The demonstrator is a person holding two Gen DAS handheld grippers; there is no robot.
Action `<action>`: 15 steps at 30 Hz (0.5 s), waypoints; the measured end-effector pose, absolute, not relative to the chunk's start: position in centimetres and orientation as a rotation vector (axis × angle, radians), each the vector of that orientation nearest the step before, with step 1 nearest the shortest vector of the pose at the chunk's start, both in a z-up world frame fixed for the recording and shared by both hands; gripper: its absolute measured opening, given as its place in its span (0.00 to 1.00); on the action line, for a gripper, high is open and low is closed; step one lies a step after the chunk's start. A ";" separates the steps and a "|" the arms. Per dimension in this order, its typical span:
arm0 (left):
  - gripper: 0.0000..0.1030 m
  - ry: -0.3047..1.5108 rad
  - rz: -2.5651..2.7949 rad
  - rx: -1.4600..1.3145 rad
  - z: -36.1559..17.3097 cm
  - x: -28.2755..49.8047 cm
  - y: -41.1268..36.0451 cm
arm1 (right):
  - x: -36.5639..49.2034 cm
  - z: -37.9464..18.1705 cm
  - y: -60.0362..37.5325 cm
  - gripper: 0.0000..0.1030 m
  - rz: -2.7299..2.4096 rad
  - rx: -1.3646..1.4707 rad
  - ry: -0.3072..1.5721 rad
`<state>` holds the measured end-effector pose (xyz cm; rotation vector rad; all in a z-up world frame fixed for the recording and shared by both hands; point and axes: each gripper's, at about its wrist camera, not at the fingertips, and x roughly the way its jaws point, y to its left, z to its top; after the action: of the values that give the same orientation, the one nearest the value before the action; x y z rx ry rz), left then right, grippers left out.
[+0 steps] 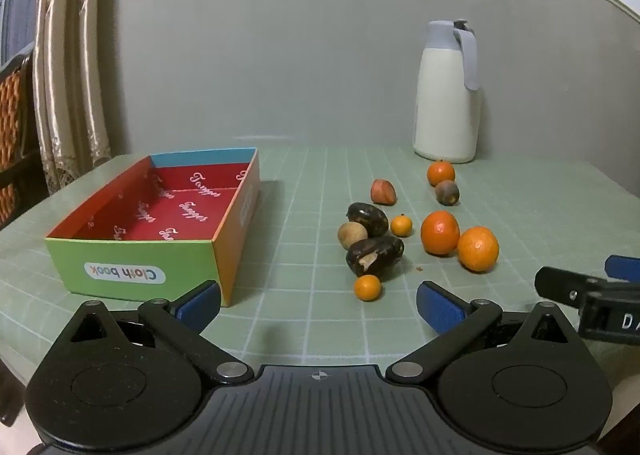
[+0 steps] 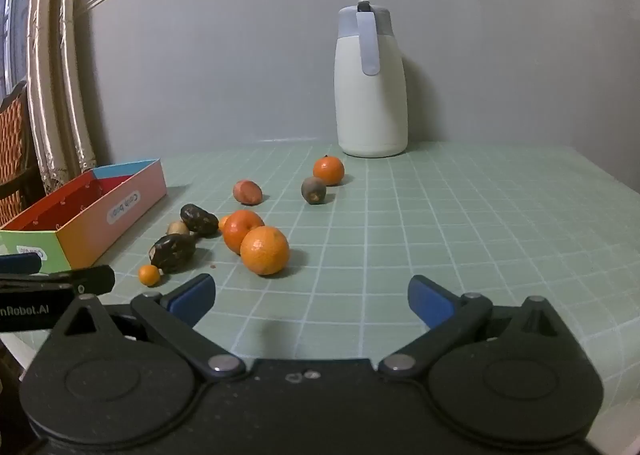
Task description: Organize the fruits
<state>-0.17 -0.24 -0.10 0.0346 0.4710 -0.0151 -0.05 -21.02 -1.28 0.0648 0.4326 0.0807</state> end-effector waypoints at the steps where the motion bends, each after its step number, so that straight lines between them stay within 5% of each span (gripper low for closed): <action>1: 1.00 0.472 -0.021 0.039 -0.1 -0.2 -0.3 | -0.1 -1.3 -21.1 1.00 0.085 0.076 0.431; 15: 1.00 0.475 -0.007 0.036 -0.1 0.2 0.2 | 0.0 -1.3 -21.2 1.00 0.086 0.079 0.443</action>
<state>0.18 0.20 -0.08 0.0362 0.4747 -0.0074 -0.02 -21.15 -1.32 0.0789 0.4428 0.0856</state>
